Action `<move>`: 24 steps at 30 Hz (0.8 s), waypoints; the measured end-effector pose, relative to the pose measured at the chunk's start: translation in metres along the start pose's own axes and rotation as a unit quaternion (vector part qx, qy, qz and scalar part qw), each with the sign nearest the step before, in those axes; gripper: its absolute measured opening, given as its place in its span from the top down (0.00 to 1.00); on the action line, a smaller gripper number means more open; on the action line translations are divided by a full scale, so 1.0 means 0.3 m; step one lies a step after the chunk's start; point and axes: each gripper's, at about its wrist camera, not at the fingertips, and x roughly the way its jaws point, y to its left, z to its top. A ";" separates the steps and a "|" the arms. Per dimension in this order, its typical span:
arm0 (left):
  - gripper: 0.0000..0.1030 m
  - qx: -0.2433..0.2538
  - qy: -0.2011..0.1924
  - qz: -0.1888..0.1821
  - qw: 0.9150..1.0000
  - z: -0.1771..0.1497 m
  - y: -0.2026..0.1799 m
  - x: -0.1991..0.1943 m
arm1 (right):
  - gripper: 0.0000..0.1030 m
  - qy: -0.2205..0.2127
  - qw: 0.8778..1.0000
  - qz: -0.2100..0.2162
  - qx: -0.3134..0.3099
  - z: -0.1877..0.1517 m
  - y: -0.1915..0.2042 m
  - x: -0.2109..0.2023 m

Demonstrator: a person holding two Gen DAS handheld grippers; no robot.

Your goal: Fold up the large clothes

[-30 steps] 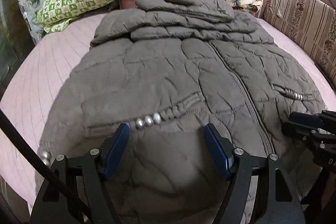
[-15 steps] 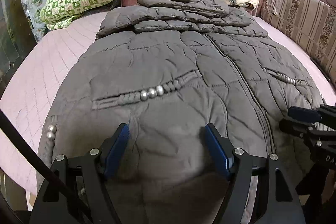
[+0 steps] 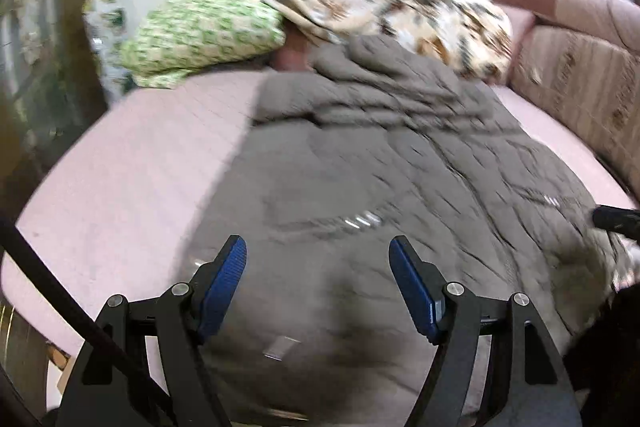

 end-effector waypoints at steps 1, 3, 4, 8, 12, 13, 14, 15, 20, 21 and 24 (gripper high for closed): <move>0.29 -0.015 -0.002 0.012 1.000 0.011 0.049 0.002 | 0.53 -0.009 1.000 -0.006 0.011 0.002 -0.034 -0.017; 0.28 -0.040 0.000 0.029 0.999 0.017 0.124 0.012 | 0.34 -0.031 0.998 -0.026 0.044 0.018 -0.125 -0.050; 0.27 -0.064 0.006 0.043 0.997 0.014 0.183 0.025 | 0.31 -0.041 0.997 -0.034 0.061 0.033 -0.179 -0.060; 0.27 -0.154 0.052 0.038 0.986 -0.033 0.336 0.106 | 0.26 -0.054 0.988 -0.083 0.118 0.064 -0.395 -0.052; 0.27 -0.210 0.096 0.001 0.973 -0.073 0.380 0.190 | 0.26 -0.024 0.981 -0.071 0.178 0.008 -0.538 0.016; 0.26 -0.218 0.097 -0.007 0.971 -0.080 0.381 0.198 | 0.26 -0.014 0.979 -0.061 0.196 -0.010 -0.559 0.032; 0.24 -0.220 0.094 -0.008 0.971 -0.082 0.376 0.200 | 0.26 -0.006 0.976 -0.048 0.211 -0.023 -0.572 0.048; 0.24 -0.214 0.091 -0.007 0.973 -0.082 0.364 0.200 | 0.26 0.000 0.975 -0.029 0.221 -0.032 -0.577 0.066; 0.23 -0.194 0.086 -0.031 0.977 -0.104 0.315 0.184 | 0.13 0.009 0.977 -0.009 0.211 -0.044 -0.528 0.115; 0.23 -0.192 0.085 -0.030 0.977 -0.107 0.312 0.184 | 0.12 0.009 0.979 -0.011 0.204 -0.046 -0.515 0.122; 0.23 -0.197 0.079 -0.037 0.977 -0.126 0.317 0.165 | 0.12 0.008 0.982 -0.017 0.185 -0.052 -0.484 0.132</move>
